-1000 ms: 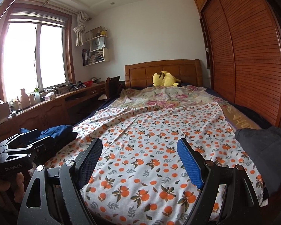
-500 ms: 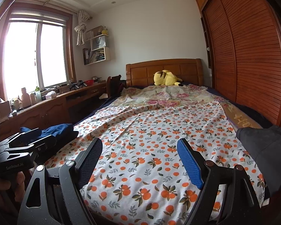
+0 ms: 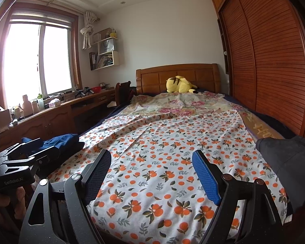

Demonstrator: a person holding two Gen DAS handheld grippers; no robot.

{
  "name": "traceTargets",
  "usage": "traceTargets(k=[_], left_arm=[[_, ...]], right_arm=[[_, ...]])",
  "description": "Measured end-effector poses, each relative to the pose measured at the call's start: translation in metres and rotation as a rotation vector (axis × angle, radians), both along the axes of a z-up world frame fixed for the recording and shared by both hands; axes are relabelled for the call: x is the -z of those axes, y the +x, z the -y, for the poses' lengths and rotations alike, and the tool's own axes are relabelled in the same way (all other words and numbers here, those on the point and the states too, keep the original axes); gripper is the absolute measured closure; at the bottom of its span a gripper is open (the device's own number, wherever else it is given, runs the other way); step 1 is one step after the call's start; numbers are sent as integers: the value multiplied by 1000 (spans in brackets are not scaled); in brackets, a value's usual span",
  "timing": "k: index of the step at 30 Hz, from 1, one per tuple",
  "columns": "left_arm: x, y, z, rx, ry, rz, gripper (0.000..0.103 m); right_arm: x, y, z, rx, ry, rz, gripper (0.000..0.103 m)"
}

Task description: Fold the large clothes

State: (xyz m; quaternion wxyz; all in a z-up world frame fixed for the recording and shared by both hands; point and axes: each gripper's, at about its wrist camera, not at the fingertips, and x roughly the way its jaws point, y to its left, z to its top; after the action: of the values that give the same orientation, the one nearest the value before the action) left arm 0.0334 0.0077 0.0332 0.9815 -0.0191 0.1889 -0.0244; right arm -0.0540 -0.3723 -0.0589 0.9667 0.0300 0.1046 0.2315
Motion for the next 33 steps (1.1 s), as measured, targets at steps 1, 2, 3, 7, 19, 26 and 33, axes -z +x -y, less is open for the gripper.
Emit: traceTargets(k=[1,2,3,7,19,26,33], left_arm=[[0,0,0,0,0,0,14],[0,0,0,1,0,1,14],[0,0,0,1,0,0,14],[0,0,-1,0,-1,1,14],[0,0,0,0,3,1,14],[0,-1,1,0,2,1,14],[0,-2,2,0,3,1,14]], right_arm=[[0,0,0,-1,0,0,20],[0,0,0,0,0,0,20],[1,0,0,-1,0,0,20],[1,-1,1,-2,0,0,20],[1,-1,1,-3,-1,0,20],[1,-2,2,-1,0,0,20],[1,-2,2,-2,0,0,20]])
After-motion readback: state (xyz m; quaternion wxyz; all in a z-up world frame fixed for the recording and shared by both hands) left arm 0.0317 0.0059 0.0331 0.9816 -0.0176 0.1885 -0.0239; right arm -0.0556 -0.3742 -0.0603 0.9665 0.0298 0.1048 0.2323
